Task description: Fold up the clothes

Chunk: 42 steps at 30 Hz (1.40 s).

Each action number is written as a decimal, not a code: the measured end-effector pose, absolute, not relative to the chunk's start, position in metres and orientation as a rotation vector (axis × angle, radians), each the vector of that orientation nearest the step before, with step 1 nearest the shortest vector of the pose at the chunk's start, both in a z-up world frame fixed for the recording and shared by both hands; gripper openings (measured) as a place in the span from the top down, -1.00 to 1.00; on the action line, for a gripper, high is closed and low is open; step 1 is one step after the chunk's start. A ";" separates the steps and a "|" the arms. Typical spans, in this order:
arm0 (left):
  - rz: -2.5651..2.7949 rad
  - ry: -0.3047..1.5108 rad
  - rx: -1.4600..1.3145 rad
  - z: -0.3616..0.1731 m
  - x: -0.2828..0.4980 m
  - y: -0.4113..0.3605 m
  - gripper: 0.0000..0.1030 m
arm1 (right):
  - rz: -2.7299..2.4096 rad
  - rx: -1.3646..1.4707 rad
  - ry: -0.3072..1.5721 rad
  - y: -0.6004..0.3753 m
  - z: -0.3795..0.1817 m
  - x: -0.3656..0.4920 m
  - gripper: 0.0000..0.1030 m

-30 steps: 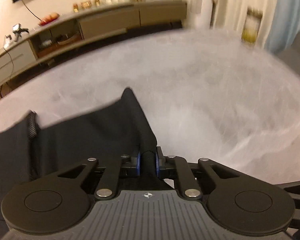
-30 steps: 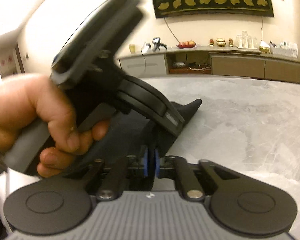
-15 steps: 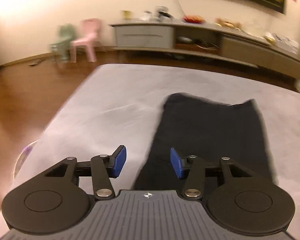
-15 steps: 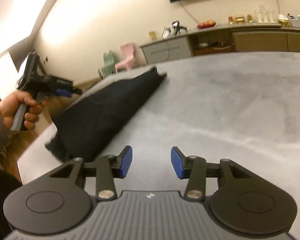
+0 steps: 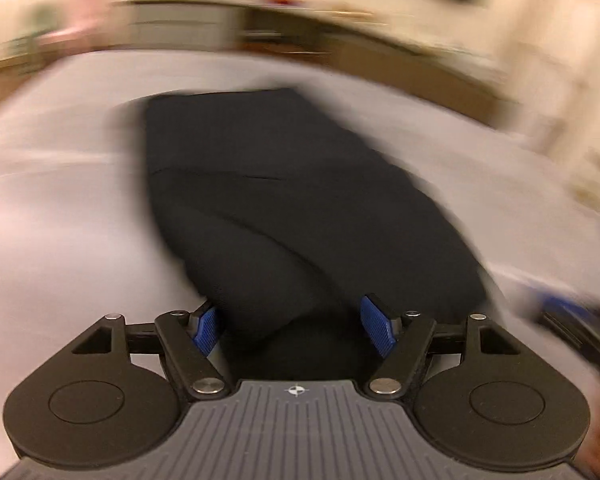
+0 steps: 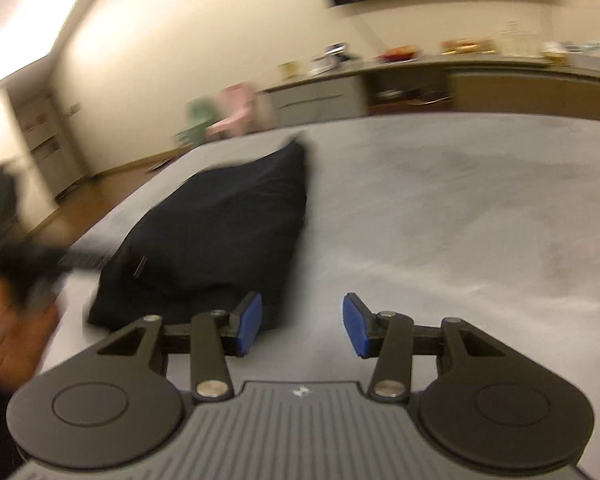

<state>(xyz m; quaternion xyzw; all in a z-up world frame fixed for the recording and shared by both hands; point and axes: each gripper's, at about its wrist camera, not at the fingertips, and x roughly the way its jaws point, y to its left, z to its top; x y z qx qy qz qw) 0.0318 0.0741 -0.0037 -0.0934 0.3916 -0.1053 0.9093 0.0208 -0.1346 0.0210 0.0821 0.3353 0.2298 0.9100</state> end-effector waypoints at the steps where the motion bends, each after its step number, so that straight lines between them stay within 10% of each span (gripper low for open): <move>1: -0.283 0.779 -0.182 0.001 0.025 0.054 -0.40 | 0.422 0.192 0.686 -0.147 0.023 0.025 0.12; 20: -0.158 0.785 -0.531 -0.007 0.071 0.135 -0.60 | 0.393 0.966 0.784 -0.236 -0.014 0.044 0.09; 42: -0.235 0.779 -0.708 -0.035 0.089 0.149 -0.64 | 0.248 0.913 0.925 -0.194 -0.013 0.073 0.24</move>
